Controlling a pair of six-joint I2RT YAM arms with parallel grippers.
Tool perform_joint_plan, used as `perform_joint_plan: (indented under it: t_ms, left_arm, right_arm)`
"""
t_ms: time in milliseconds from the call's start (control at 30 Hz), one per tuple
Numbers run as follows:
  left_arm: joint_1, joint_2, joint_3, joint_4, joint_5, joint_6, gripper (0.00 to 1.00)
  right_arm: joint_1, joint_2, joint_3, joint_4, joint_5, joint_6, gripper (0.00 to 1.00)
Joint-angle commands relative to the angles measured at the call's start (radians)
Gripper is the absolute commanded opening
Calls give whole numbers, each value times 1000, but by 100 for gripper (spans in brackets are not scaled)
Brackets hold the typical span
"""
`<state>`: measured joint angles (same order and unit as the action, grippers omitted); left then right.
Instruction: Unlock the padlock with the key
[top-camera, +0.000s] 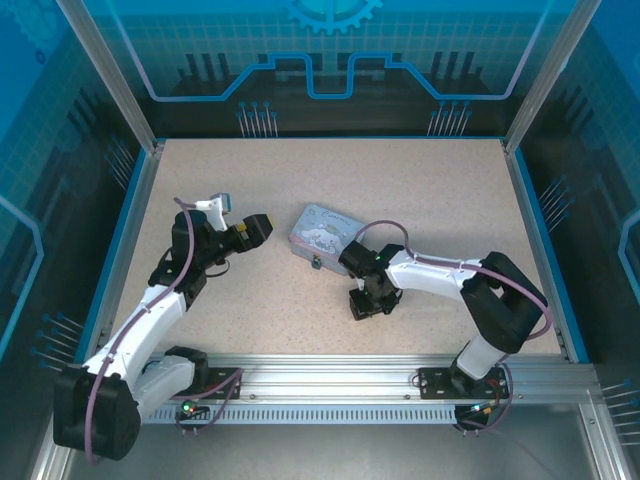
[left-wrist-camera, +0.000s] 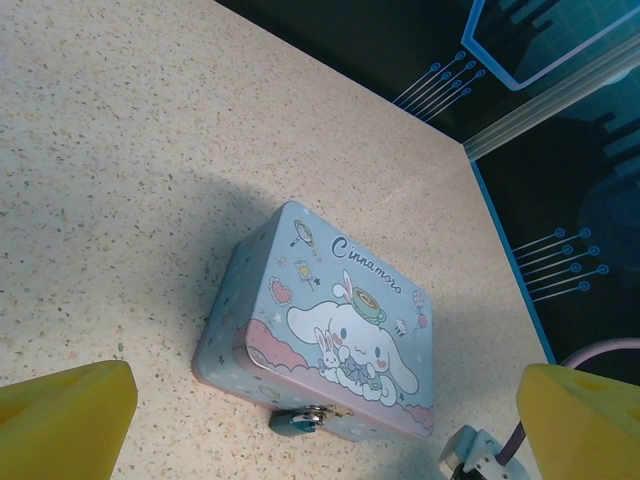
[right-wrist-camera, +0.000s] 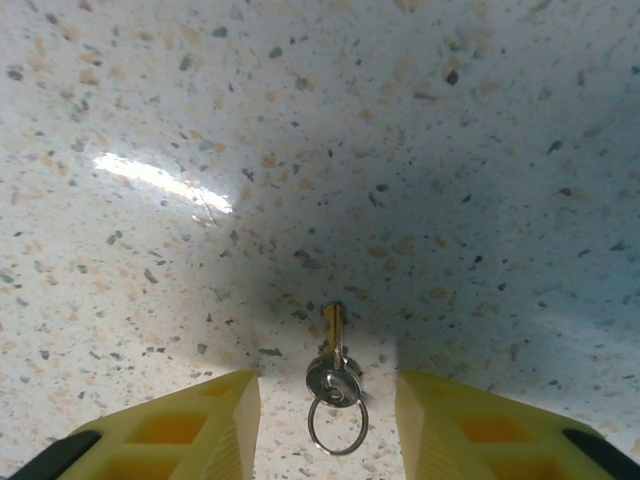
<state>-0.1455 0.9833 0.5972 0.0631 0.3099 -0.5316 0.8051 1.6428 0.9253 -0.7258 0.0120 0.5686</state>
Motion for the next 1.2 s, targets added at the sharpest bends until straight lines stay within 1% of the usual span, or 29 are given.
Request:
perform_joint_plan:
  t_ms: [0, 100, 500, 700, 800, 900, 967, 1067, 1167]
  left_arm:
    - [11, -15, -9, -21, -17, 37, 99]
    - [12, -15, -7, -26, -20, 40, 99]
    - [13, -12, 3, -35, -23, 47, 99]
    - [12, -14, 4, -33, -14, 42, 99]
    - [12, -18, 5, -27, 3, 39, 99]
    - [12, -30, 6, -7, 48, 40, 99]
    - [12, -41, 7, 10, 96, 40, 99]
    - [9, -61, 9, 60, 193, 28, 97]
    - [-4, -81, 5, 153, 301, -7, 92]
  right_arm:
    - [16, 34, 24, -38, -10, 0, 38]
    - [17, 43, 19, -31, -12, 2, 34]
    - [22, 38, 11, -27, -15, 6, 9]
    - [22, -13, 6, -27, 12, 7, 2]
    - [19, -56, -7, -5, 16, -3, 1]
    - [14, -132, -31, 52, 11, -15, 0]
    - [7, -211, -40, 117, -3, -31, 0]
    - [-8, -352, -111, 260, -36, -60, 0]
    - [-43, -497, -171, 429, -113, -88, 1]
